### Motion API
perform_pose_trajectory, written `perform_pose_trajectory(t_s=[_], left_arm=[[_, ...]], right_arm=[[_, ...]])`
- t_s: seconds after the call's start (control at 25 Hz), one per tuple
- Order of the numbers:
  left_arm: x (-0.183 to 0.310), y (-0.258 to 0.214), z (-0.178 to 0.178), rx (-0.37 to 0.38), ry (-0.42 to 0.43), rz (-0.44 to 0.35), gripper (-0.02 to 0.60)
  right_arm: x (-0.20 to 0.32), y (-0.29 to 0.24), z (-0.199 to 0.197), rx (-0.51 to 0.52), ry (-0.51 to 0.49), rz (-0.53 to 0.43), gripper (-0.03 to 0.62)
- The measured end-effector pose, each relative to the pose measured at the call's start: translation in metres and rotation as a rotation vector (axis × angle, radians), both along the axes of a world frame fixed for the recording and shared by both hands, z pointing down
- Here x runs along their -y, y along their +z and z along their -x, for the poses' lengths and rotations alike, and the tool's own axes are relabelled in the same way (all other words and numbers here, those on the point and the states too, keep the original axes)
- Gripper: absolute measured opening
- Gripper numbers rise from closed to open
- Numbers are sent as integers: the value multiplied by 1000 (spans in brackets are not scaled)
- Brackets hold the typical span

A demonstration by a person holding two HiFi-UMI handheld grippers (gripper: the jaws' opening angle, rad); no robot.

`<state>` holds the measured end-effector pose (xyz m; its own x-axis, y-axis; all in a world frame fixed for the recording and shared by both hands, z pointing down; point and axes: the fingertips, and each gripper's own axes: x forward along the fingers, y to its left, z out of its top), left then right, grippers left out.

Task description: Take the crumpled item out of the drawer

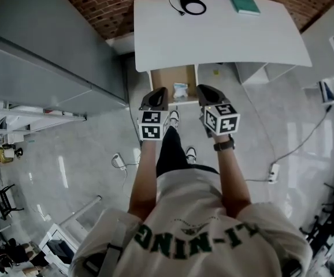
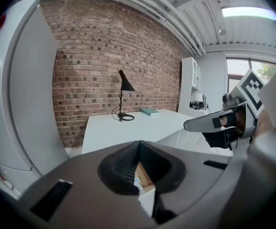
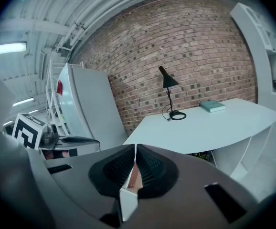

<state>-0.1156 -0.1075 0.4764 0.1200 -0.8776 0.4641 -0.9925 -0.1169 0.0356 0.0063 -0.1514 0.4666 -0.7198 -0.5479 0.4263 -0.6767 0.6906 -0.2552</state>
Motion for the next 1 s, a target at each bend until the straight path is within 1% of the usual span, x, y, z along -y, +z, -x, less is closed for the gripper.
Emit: perform_pose_trajectory(t_s=[0.32, 0.48, 0.76, 0.92, 1.0], left_arm=[[41, 93, -4, -26, 74, 162, -2], [60, 137, -1, -43, 114, 224, 0], [92, 213, 4, -28, 197, 336, 0], [102, 250, 12, 2, 253, 405, 2], [107, 268, 12, 10, 280, 426, 13]], right_arm=[[23, 66, 9, -41, 6, 97, 6], [32, 104, 17, -50, 9, 148, 6], [57, 150, 21, -74, 45, 220, 6], [62, 172, 29, -66, 59, 233, 6], [64, 180, 31, -62, 68, 238, 6]])
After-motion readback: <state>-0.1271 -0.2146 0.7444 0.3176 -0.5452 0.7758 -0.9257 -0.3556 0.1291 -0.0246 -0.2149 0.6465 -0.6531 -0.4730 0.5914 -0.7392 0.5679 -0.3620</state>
